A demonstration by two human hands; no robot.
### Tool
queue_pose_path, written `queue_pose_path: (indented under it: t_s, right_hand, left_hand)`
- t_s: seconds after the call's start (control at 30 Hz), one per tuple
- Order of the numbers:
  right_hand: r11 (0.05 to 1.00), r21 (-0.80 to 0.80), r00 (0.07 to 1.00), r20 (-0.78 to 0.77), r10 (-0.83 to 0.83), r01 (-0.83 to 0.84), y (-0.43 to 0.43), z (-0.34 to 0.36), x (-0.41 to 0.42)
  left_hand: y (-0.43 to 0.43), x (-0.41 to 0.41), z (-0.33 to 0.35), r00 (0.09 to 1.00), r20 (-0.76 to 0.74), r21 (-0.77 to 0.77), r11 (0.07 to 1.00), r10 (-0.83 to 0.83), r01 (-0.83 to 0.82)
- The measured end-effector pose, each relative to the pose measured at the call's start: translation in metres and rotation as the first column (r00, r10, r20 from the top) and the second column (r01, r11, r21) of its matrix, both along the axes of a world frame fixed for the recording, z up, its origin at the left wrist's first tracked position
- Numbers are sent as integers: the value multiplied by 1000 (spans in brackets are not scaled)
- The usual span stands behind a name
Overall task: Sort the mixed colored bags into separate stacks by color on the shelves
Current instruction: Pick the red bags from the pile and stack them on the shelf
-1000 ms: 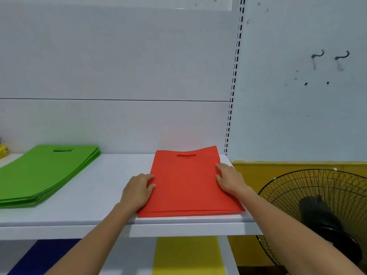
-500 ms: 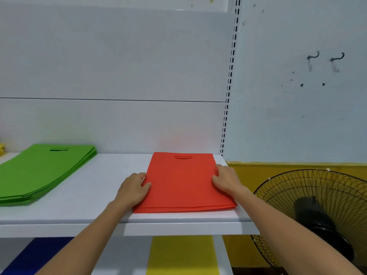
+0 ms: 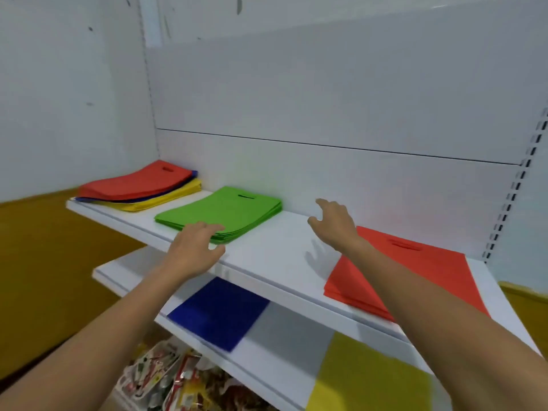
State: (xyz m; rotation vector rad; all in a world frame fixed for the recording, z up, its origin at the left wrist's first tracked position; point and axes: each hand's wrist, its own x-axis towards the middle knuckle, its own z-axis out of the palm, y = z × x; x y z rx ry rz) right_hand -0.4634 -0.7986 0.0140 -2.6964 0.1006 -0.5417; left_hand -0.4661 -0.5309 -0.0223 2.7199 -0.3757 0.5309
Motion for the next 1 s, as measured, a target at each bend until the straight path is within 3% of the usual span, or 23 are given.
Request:
queue_pose_path:
  t_s: [0.4,0.73,1.0]
  right_hand:
    - [891,-54,891,34,453,-451,265,17,76]
    - [870,37,868,101,486,-491,414,24,148]
    - [862,26,861,77,503,-507,491,14,210]
  left_hand:
    - [213,-11,29,936,42,5,936,351,-351]
    - [362,56,42,948,45,-10,949,315,-315]
    - [432,117,29,949,11,-47,949,314,-313]
